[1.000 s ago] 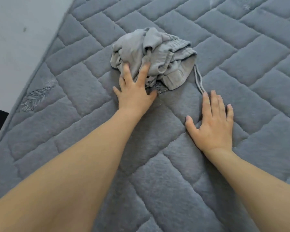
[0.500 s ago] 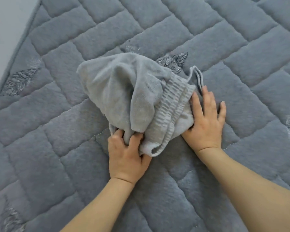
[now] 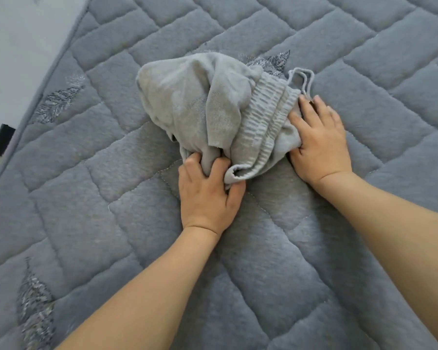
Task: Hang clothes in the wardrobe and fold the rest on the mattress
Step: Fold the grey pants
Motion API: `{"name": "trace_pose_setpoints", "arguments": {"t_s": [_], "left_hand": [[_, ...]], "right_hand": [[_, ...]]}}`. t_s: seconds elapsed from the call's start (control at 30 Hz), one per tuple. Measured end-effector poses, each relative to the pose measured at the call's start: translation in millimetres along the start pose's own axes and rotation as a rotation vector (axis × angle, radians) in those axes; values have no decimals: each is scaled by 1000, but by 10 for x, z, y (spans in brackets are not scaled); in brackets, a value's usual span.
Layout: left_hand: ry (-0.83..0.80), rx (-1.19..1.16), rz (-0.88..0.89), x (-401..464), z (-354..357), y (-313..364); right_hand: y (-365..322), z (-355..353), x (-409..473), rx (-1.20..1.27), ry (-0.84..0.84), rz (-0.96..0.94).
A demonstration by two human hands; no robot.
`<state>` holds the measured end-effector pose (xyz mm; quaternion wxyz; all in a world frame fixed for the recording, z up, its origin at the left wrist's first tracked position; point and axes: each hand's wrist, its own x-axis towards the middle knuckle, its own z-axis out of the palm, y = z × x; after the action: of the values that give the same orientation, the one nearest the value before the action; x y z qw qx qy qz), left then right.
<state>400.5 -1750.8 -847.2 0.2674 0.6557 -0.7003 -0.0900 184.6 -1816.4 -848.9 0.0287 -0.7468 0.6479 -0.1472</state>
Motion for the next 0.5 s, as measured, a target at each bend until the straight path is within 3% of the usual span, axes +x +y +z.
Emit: {"name": "trace_pose_setpoints", "arguments": {"t_s": [0.13,0.3,0.4,0.5], "left_hand": [[47,-20,40,-35,5,-30],[23,-46,81,-243,-189,66],[-1,-212,-23,-887,-354,96],[-74,-472,-243,-1713,-712,117]], "right_hand": [[-197,-50,-266,151,-26,47],[-470,-261,-1238,381,19,290],[-676,-362,-1849,445,-14,378],[-999,-487,-2474,573,-79,408]]}}
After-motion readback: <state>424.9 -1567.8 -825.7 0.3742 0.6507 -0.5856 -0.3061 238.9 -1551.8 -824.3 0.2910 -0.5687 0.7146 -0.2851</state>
